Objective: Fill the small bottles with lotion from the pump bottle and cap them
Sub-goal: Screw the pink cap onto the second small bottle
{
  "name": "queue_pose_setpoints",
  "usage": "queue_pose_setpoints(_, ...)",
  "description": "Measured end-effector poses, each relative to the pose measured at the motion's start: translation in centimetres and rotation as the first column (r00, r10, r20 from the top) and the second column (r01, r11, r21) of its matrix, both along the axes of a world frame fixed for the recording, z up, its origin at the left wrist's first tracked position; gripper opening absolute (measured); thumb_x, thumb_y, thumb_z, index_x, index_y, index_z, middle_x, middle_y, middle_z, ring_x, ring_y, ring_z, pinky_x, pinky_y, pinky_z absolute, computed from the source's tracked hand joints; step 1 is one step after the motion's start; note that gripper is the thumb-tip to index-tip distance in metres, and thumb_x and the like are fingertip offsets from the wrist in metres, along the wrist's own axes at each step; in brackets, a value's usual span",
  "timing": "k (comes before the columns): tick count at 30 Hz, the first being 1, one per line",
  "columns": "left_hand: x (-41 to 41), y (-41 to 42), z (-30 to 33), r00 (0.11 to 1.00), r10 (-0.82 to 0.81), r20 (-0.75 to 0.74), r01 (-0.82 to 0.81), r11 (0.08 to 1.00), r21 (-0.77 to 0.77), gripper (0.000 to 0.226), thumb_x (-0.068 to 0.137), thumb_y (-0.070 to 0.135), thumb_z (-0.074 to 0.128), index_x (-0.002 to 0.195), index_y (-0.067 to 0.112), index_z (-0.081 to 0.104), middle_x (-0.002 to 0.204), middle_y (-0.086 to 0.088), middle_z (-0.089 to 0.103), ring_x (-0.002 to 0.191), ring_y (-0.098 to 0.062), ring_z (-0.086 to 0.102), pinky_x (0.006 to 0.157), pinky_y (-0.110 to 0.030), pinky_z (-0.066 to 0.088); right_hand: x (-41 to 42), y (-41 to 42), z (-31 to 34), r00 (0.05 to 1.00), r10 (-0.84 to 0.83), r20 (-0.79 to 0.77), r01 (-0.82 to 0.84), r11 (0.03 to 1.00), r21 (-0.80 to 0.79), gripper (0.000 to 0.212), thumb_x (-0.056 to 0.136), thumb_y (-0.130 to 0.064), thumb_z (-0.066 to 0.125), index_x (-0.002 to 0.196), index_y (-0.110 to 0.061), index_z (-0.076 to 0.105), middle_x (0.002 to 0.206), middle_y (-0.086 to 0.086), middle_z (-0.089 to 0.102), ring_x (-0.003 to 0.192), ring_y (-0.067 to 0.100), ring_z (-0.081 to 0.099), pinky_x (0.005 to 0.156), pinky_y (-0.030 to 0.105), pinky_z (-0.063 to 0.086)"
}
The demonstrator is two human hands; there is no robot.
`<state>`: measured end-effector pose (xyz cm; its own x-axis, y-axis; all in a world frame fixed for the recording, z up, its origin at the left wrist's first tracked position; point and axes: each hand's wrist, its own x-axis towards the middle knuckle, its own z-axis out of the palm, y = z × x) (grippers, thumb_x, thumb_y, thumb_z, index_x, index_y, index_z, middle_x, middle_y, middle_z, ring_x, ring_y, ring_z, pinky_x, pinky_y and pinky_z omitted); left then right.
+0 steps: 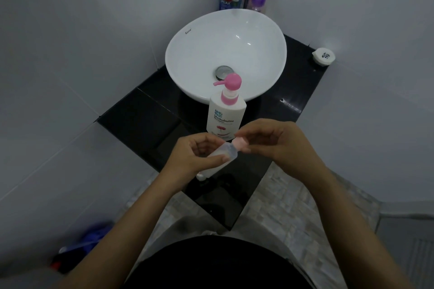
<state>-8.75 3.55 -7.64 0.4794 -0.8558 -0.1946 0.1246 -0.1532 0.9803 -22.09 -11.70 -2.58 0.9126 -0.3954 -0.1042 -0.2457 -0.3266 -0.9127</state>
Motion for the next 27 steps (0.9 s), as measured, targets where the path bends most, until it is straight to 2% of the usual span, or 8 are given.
queue_pose_setpoints(6, 0.0, 0.2, 0.3, 1.000, 0.008, 0.019, -0.008, 1.000, -0.003, 0.024, 0.071, 0.005, 0.075, 0.095, 0.009, 0.069, 0.095, -0.006, 0.074, 0.089, -0.017, 0.071, 0.075, -0.021, 0.055, 0.7, 0.8, -0.3, 0.983, -0.130, -0.133, 0.118, 0.988, -0.097, 0.035, 0.070, -0.053, 0.060, 0.079, -0.021, 0.071, 0.064, -0.005, 0.068, 0.054, 0.007, 0.062, 0.056, 0.013, 0.050)
queue_pose_setpoints(8, 0.0, 0.2, 0.4, 1.000, 0.018, 0.021, -0.018, 1.000, 0.000, 0.024, 0.071, 0.006, 0.075, 0.094, 0.011, 0.070, 0.094, -0.003, 0.074, 0.089, -0.016, 0.070, 0.075, -0.020, 0.055, 0.6, 0.9, -0.2, 0.982, -0.137, -0.130, 0.125, 0.987, -0.100, 0.040, 0.068, -0.062, 0.053, 0.080, -0.027, 0.068, 0.066, -0.004, 0.067, 0.055, 0.009, 0.062, 0.056, 0.014, 0.051)
queue_pose_setpoints(12, 0.3, 0.2, 0.4, 0.999, 0.030, 0.029, -0.030, 0.999, 0.012, 0.023, 0.072, 0.007, 0.075, 0.094, 0.014, 0.070, 0.094, -0.001, 0.074, 0.090, -0.015, 0.070, 0.076, -0.021, 0.055, -0.4, -0.2, 0.3, 0.997, 0.014, -0.082, -0.017, 0.999, -0.036, 0.029, 0.081, -0.036, 0.066, 0.109, -0.029, 0.063, 0.091, -0.002, 0.069, 0.079, 0.016, 0.067, 0.075, 0.025, 0.057)
queue_pose_setpoints(14, 0.3, 0.2, 0.5, 0.999, 0.020, 0.042, -0.021, 1.000, 0.021, 0.023, 0.072, 0.007, 0.075, 0.093, 0.016, 0.070, 0.094, 0.000, 0.074, 0.090, -0.014, 0.070, 0.076, -0.022, 0.055, -0.5, -0.1, 0.2, 0.997, 0.015, -0.075, -0.020, 0.998, -0.060, 0.022, 0.081, -0.027, 0.067, 0.104, -0.027, 0.065, 0.088, 0.000, 0.070, 0.077, 0.015, 0.067, 0.076, 0.027, 0.058)
queue_pose_setpoints(18, 0.0, -0.1, 0.7, 0.998, -0.003, 0.070, 0.001, 1.000, 0.030, 0.022, 0.072, 0.009, 0.075, 0.092, 0.018, 0.070, 0.094, 0.001, 0.074, 0.089, -0.013, 0.070, 0.075, -0.021, 0.055, -0.2, 0.5, 0.1, 0.988, -0.097, -0.119, 0.080, 0.987, -0.141, 0.042, 0.068, -0.066, 0.050, 0.085, -0.031, 0.065, 0.074, 0.000, 0.068, 0.067, 0.016, 0.064, 0.068, 0.037, 0.058)
queue_pose_setpoints(22, -0.2, -0.3, 0.8, 0.999, 0.007, 0.050, -0.008, 1.000, 0.026, 0.023, 0.072, 0.009, 0.075, 0.093, 0.017, 0.070, 0.094, -0.001, 0.074, 0.090, -0.015, 0.070, 0.077, -0.022, 0.055, -0.8, -0.2, -0.1, 0.997, -0.002, -0.073, -0.004, 0.996, -0.090, 0.030, 0.079, -0.040, 0.066, 0.107, -0.028, 0.062, 0.092, -0.005, 0.068, 0.080, 0.012, 0.067, 0.074, 0.029, 0.058)
queue_pose_setpoints(25, -0.2, -0.4, 0.8, 0.999, 0.001, 0.047, -0.002, 1.000, 0.018, 0.023, 0.072, 0.009, 0.075, 0.093, 0.017, 0.070, 0.095, -0.002, 0.074, 0.090, -0.015, 0.070, 0.077, -0.023, 0.056, -0.5, 0.4, -0.4, 0.990, -0.115, -0.082, 0.109, 0.991, -0.077, 0.035, 0.071, -0.057, 0.058, 0.086, -0.026, 0.066, 0.071, -0.005, 0.068, 0.061, 0.006, 0.064, 0.060, 0.020, 0.055)
queue_pose_setpoints(27, -0.3, -0.4, 1.0, 0.999, 0.006, 0.036, -0.006, 1.000, 0.007, 0.026, 0.068, 0.017, 0.078, 0.092, 0.018, 0.070, 0.095, -0.003, 0.074, 0.090, -0.016, 0.070, 0.077, -0.024, 0.056, -0.5, 0.6, -0.4, 0.986, -0.144, -0.081, 0.137, 0.986, -0.091, 0.042, 0.069, -0.064, 0.050, 0.087, -0.029, 0.064, 0.070, -0.008, 0.067, 0.061, 0.005, 0.063, 0.058, 0.018, 0.054)
